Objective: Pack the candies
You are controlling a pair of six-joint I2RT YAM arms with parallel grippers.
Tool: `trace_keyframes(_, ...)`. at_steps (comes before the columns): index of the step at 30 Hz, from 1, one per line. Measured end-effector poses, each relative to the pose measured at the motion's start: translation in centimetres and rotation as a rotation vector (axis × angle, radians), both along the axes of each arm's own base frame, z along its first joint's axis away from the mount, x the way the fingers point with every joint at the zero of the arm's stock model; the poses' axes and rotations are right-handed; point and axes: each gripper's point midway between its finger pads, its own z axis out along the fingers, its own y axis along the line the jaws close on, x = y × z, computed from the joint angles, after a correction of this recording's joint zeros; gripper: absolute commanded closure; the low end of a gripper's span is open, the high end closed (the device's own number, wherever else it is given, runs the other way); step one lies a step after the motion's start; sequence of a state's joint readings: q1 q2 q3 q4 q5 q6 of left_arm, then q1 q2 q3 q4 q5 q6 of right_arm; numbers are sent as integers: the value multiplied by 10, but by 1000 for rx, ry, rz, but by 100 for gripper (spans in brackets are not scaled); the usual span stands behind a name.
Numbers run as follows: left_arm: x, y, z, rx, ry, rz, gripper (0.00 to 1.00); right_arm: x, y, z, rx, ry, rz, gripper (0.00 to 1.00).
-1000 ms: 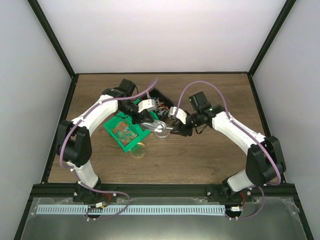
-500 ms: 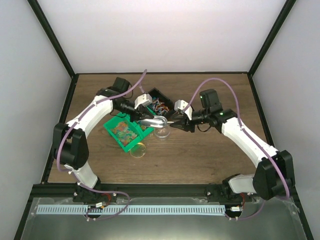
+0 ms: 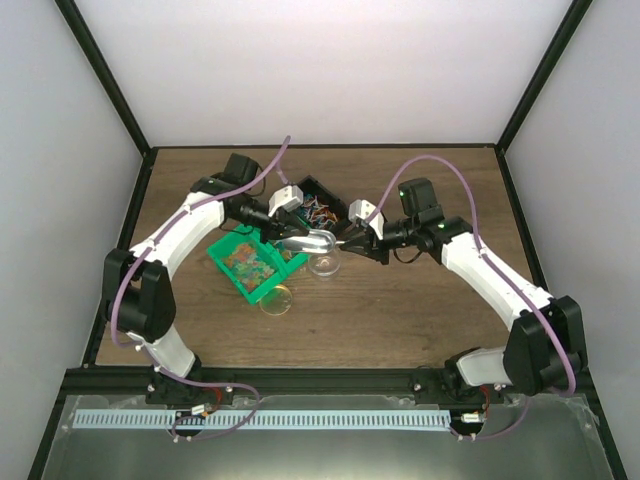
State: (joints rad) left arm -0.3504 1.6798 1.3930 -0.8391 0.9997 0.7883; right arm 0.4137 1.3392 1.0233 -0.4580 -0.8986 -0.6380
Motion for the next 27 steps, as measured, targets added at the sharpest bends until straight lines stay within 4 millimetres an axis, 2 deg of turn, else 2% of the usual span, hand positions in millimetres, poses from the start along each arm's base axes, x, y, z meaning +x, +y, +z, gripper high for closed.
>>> trace_keyframes(6, -1, 0, 0, -3, 0, -5, 96, 0, 0, 0, 3, 0, 6, 99)
trace_keyframes(9, -1, -1, 1, -6, 2, -6, 96, 0, 0, 1, 4, -7, 13, 99)
trace_keyframes(10, -1, -1, 1, -6, 3, -5, 92, 0, 0, 1, 4, -8, 13, 99)
trace_keyframes(11, -1, -1, 1, -5, 4, -3, 82, 0, 0, 1, 4, -8, 13, 99)
trace_keyframes(12, 0, -1, 0, -4, 6, 2, 68, 0, 0, 1, 4, -7, 11, 99)
trace_keyframes(13, 2, -1, 0, 1, 9, 17, 49, 1, -1, 0, 2, -4, 4, 99)
trace_keyframes(14, 7, 0, 0, 6, 9, 39, 42, 2, -1, 0, -3, 2, -5, 99)
trace_keyframes(16, 22, 7, 1, 16, 16, 111, 35, 4, -2, -2, -12, 9, -23, 99)
trace_keyframes(19, 58, 37, 0, 47, 29, 294, 34, 12, -4, -4, -28, 16, -71, 99)
trace_keyframes(23, 113, 107, -12, 153, 9, 595, 34, 24, -5, -3, -49, 22, -142, 99)
trace_keyframes(25, 130, 140, -21, 221, -7, 706, 34, 28, -4, -1, -59, 16, -165, 99)
trace_keyframes(27, 139, 164, -34, 289, -7, 769, 36, 27, 0, -2, -68, 10, -170, 99)
